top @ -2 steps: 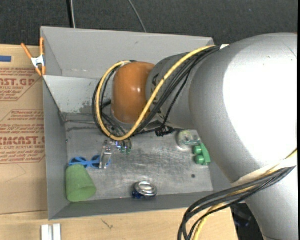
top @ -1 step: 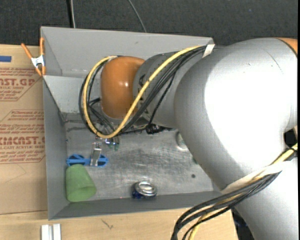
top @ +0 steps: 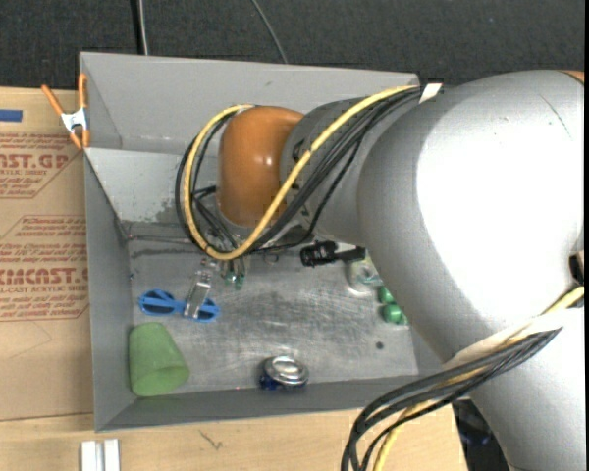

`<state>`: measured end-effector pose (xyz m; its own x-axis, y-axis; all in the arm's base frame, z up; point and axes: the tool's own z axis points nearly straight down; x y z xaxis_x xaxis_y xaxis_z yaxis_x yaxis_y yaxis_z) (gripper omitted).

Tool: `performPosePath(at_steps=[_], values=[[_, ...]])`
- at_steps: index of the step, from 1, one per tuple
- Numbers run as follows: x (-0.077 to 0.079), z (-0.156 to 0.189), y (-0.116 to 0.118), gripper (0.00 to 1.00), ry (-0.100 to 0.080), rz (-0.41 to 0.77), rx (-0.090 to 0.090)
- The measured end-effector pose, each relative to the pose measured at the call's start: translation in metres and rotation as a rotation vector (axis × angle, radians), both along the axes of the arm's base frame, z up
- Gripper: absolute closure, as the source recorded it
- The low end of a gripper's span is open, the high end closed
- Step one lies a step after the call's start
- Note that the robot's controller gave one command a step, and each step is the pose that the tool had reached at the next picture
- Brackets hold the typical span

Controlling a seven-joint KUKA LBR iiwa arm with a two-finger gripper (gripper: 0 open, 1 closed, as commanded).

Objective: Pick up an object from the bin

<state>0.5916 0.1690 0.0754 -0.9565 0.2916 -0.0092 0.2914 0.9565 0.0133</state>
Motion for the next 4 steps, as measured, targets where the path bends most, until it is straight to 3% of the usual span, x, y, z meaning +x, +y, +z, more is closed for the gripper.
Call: performPosePath(at_steps=[1,2,3,4], values=[[0.0058,-0.0005,0.0283,0.00,0.007,-0.119,-0.022],[0.0065,0.0012,0.0359,1.00,-0.001,-0.117,-0.005],[0.0048,-0.0007,0.0367,0.00,0.004,-0.117,-0.005],[0.0064,0.0012,0.0370,1.00,-0.001,-0.117,-0.004]])
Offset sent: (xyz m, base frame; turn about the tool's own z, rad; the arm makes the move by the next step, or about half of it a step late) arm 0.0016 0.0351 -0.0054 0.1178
